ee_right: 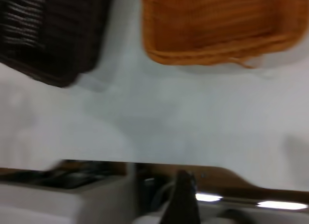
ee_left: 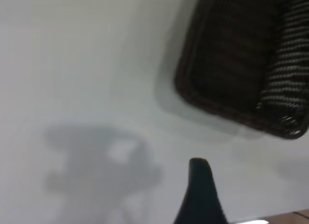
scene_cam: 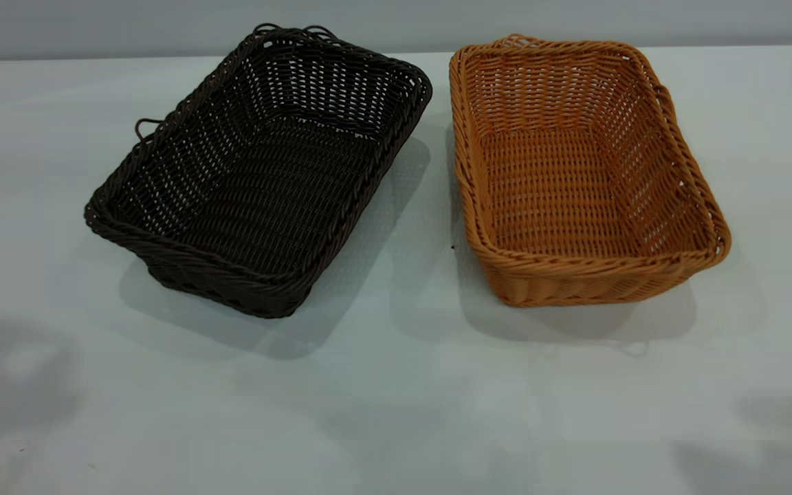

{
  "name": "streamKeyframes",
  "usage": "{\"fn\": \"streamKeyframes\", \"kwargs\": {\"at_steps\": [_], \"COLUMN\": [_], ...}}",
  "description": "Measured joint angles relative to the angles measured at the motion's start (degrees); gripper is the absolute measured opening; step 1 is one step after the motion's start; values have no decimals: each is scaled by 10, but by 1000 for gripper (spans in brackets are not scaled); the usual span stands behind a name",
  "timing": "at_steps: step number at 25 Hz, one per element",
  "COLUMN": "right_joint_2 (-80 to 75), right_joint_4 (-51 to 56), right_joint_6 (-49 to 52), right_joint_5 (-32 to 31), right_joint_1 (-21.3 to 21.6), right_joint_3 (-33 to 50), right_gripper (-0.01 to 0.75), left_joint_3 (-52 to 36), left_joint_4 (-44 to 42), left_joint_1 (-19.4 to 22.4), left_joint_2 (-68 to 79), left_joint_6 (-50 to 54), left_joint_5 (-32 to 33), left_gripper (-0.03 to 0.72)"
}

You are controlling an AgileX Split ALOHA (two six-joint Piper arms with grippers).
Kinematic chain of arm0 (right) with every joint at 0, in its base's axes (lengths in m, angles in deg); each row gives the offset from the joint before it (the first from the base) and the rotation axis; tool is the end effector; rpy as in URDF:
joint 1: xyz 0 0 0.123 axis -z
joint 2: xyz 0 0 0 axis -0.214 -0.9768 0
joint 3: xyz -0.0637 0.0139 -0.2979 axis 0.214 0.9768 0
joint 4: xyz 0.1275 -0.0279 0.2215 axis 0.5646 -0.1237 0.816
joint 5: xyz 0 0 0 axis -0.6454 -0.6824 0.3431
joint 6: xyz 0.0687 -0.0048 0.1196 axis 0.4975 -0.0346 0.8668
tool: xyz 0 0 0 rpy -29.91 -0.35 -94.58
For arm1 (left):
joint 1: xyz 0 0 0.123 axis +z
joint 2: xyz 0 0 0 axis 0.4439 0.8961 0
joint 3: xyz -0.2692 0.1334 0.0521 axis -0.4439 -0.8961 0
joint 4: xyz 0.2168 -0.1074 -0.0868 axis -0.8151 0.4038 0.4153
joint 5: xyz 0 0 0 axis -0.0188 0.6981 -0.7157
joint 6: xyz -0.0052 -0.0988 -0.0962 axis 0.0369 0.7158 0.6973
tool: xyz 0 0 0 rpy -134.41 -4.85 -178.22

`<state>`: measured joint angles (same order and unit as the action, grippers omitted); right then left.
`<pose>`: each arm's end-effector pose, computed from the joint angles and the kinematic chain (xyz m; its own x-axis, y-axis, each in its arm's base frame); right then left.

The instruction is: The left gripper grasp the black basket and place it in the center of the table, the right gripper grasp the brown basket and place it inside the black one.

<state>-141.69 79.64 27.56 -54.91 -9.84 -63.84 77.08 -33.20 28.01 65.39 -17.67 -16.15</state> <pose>0.1691 0.0628 0.2112 -0.9047 0.2275 -0.3602 -0.0034 0.8416 0.5400 0.2607 -0.0212 0.2756 -0.7873 -0.0291 -0.6159 0.0952 0.9812 -0.1680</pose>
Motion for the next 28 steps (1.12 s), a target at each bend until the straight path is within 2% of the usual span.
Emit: {"fn": "streamKeyframes", "kwargs": {"at_steps": [3, 6, 10, 14, 17, 21, 24, 28], "right_joint_2": [-93, -185, -309, -430, -511, -589, -619, -636], "right_joint_4": [123, 228, 384, 548, 590, 601, 604, 606], "right_joint_6": [-53, -66, -84, -154, -160, -119, -51, 56], "right_joint_5": [8, 45, 106, 118, 116, 117, 165, 251], "right_joint_1": [-26, -89, -166, -185, -185, -185, -193, -232], "right_joint_3": [-1, -2, -3, -8, -36, -106, -143, -161], "right_gripper": [584, 584, 584, 584, 584, 584, 584, 584], "left_joint_3": [27, 56, 96, 122, 134, 136, 137, 149], "left_joint_4": [66, 118, 138, 139, 139, 139, 139, 139], "left_joint_1": [0, 0, 0, 0, 0, 0, 0, 0], "left_joint_2": [65, 127, 204, 259, 287, 309, 319, 335], "left_joint_6": [-69, -125, -156, -157, -157, -157, -158, -159], "left_joint_5": [-32, -39, -38, -35, -26, -26, -26, -27], "left_gripper": [489, 489, 489, 489, 489, 489, 489, 489]}}
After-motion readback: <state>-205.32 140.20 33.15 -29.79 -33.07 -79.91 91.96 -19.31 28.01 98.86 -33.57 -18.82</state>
